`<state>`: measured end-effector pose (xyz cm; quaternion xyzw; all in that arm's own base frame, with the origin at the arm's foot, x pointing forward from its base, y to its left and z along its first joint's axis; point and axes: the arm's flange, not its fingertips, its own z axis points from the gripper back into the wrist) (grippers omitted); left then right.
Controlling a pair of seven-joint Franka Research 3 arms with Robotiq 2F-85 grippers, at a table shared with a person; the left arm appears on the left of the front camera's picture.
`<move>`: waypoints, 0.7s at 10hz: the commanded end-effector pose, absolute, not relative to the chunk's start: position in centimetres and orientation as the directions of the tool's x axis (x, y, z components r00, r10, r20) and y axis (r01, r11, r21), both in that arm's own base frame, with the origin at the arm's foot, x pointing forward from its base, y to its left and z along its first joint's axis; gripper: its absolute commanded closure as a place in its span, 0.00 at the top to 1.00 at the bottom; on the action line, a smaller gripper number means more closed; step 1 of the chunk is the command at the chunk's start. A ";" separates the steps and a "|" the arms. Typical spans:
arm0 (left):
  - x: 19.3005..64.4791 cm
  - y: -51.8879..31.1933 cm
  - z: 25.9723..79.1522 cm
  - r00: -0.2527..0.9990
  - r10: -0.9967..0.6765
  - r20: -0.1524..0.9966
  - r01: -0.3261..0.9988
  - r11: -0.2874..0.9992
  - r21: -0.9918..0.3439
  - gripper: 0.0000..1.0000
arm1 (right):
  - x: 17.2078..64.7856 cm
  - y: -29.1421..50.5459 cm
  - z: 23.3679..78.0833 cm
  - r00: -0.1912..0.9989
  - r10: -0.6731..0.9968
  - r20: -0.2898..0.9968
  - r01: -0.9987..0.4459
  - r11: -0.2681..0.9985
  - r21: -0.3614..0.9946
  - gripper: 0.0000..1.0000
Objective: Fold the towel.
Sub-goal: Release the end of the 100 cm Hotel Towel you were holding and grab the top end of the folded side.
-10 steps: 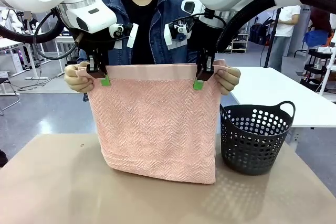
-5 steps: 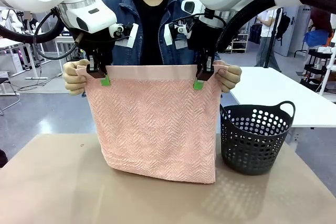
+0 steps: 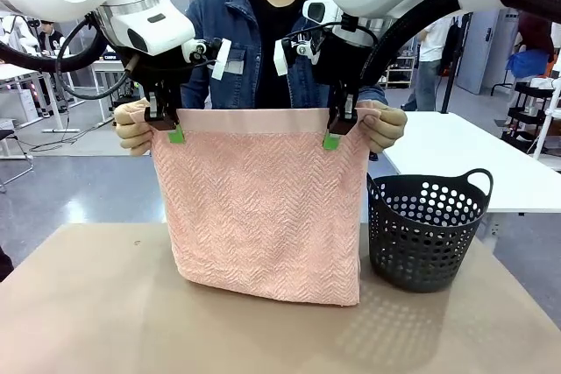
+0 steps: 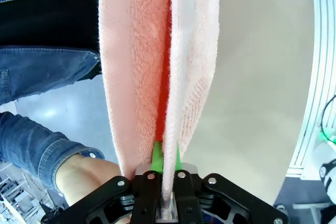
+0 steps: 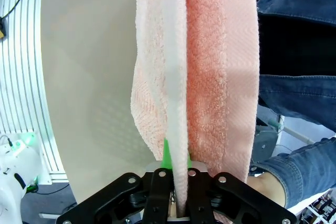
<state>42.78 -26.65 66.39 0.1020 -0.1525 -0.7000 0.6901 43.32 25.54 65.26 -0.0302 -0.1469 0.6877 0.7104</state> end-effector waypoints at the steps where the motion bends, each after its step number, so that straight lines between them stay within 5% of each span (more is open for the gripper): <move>1: 42.6 -26.3 66.8 -0.038 -0.996 0.083 0.920 -0.003 0.391 0.38 | 43.2 25.5 65.3 0.004 0.985 0.172 -0.968 0.047 -0.247 0.37; 2: 42.5 -26.2 67.2 -0.034 -0.995 0.090 0.914 0.006 0.405 0.75 | 43.1 25.5 65.6 0.008 0.984 0.179 -0.966 0.054 -0.252 0.70; 3: 42.2 -26.1 67.7 -0.024 -0.997 0.080 0.904 0.013 0.427 0.73 | 42.9 25.2 66.1 0.011 0.984 0.180 -0.962 0.060 -0.267 0.40; 4: 41.6 -26.1 68.7 -0.026 -0.995 0.095 0.895 0.020 0.446 1.00 | 42.4 25.0 67.0 0.004 0.980 0.198 -0.957 0.061 -0.283 1.00; 5: 40.7 -26.0 70.2 -0.035 -0.995 0.097 0.867 0.018 0.497 1.00 | 41.8 24.6 68.1 -0.007 0.978 0.210 -0.947 0.061 -0.316 0.74; 6: 39.5 -25.7 71.9 -0.049 -0.993 0.111 0.835 0.021 0.549 1.00 | 41.1 24.4 69.3 -0.010 0.977 0.214 -0.934 0.068 -0.351 0.70; 7: 38.4 -25.4 73.3 -0.062 -0.990 0.128 0.810 0.025 0.587 0.80 | 40.2 24.0 70.5 -0.016 0.977 0.210 -0.915 0.070 -0.398 1.00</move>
